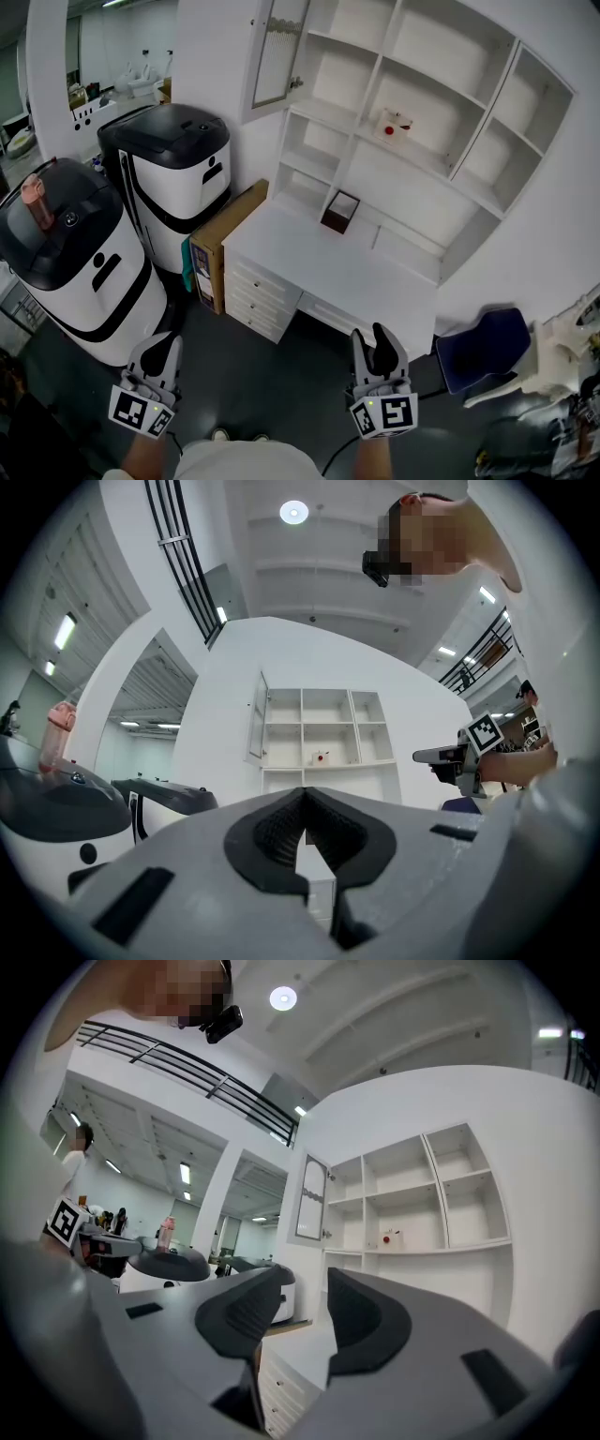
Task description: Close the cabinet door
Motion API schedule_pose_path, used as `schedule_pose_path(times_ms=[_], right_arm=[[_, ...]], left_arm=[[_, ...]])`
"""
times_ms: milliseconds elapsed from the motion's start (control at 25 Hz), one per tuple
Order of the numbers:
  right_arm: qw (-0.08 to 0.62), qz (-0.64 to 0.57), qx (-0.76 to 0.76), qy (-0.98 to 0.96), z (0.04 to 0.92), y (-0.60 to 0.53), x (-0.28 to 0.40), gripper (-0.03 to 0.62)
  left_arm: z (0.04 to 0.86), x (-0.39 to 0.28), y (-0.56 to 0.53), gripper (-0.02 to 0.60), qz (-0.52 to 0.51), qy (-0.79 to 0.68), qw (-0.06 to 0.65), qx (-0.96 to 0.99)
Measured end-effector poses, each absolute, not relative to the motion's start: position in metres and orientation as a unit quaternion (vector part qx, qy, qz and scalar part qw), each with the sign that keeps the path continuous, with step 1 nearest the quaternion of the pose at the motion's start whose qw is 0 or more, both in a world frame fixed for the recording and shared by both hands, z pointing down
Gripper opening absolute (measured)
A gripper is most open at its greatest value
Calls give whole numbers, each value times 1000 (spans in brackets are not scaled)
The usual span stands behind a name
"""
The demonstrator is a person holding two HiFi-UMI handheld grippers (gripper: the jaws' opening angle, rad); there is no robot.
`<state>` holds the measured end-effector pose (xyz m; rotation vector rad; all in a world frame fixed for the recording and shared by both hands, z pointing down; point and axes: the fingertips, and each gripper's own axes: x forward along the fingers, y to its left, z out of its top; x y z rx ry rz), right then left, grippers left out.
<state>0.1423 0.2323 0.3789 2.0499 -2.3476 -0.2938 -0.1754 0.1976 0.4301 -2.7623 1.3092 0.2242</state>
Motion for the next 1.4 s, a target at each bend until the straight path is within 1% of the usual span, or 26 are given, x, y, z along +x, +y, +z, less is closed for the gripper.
schedule_pose_path(times_ms=[40, 120, 160, 200, 280, 360, 640, 840, 1080, 1400], right_arm=[[3, -97, 652, -752, 377, 229, 143, 144], [-4, -94, 643, -760, 375, 222, 144, 194], [-9, -90, 638, -764, 375, 220, 145, 230], [-12, -86, 635, -768, 377, 218, 146, 250], [-13, -87, 628, -773, 379, 216, 149, 284], [-16, -91, 618, -781, 381, 213, 149, 302], [-24, -108, 596, -795, 377, 189, 146, 311], [-5, -107, 583, -805, 382, 141, 135, 311], [18, -115, 582, -805, 382, 41, 116, 311], [31, -142, 602, -785, 344, -109, 80, 310]], left_arm=[[430, -173, 198, 5, 73, 428, 39, -900], [430, -171, 198, 6, 71, 432, 40, -898], [430, -170, 199, 6, 68, 435, 40, -897], [431, -168, 200, 6, 66, 437, 40, -896], [430, -163, 202, 6, 63, 440, 43, -895], [430, -158, 203, 6, 59, 442, 48, -894], [434, -138, 193, 6, 45, 439, 50, -896], [450, -133, 152, 6, 45, 439, 31, -897], [468, -135, 47, 6, 59, 429, 9, -901], [430, -172, -108, 6, 94, 415, 34, -904]])
